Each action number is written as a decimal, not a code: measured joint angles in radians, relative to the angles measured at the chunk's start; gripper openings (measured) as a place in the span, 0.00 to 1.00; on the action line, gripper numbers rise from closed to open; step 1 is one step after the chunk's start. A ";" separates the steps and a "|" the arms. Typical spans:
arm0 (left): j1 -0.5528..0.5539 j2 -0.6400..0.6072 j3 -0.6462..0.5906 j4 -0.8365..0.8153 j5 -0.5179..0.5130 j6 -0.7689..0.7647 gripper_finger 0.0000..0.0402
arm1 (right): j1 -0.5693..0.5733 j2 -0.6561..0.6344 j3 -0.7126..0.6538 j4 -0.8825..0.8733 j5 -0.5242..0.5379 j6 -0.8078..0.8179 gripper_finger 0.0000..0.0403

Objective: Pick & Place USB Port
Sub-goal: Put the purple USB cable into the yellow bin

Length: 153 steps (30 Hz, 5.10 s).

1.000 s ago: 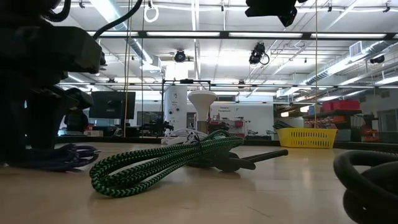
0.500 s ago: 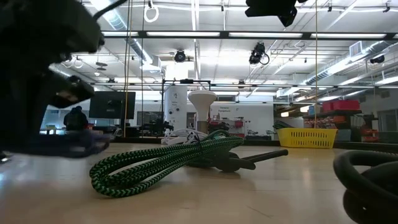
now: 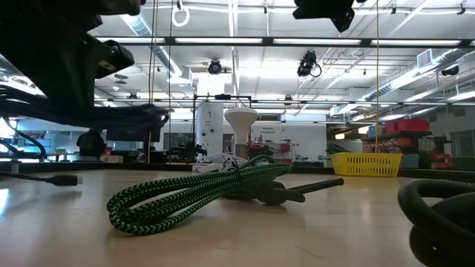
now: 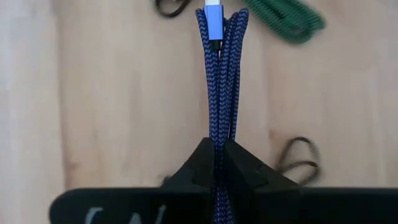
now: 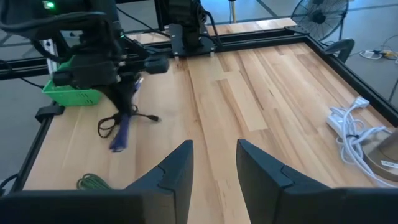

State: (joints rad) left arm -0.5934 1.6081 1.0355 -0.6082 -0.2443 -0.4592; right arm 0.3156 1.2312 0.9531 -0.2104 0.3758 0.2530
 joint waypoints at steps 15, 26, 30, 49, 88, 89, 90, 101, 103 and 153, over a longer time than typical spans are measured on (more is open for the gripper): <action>-0.005 -0.059 0.000 0.034 -0.355 -0.011 0.05 | 0.000 0.000 0.000 0.000 -0.028 0.001 0.30; 0.010 -0.185 0.000 0.377 -0.608 0.269 0.05 | 0.008 0.000 0.000 0.027 -0.029 -0.004 0.30; 0.047 -0.216 -0.001 0.472 -0.592 0.366 0.05 | 0.034 0.000 0.000 0.088 -0.053 -0.057 0.30; 0.293 -0.214 -0.002 0.922 -0.129 0.548 0.04 | 0.069 0.000 0.000 0.356 -0.053 -0.216 0.30; 0.326 -0.151 0.000 1.104 -0.073 0.629 0.04 | 0.065 0.001 0.000 0.427 0.043 -0.254 0.30; 0.326 -0.151 0.000 1.105 -0.073 0.629 0.04 | 0.065 0.001 0.000 0.432 0.030 -0.254 0.30; 0.328 -0.151 0.000 1.105 -0.073 0.629 0.04 | 0.065 0.001 0.000 0.436 0.016 -0.254 0.30; 0.325 -0.141 -0.001 1.094 -0.058 0.621 0.04 | 0.064 0.001 -0.001 0.493 0.024 -0.274 0.30; 0.327 -0.136 0.000 1.097 -0.058 0.621 0.04 | 0.064 0.000 -0.001 0.506 0.024 -0.279 0.30; 0.174 -0.135 -0.001 0.638 -0.072 0.313 0.20 | -0.108 -0.282 0.000 -0.481 0.682 0.107 0.02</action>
State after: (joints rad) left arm -0.4196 1.4734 1.0344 0.0299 -0.3164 -0.1459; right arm 0.2074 0.9495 0.9527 -0.6913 1.0579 0.3603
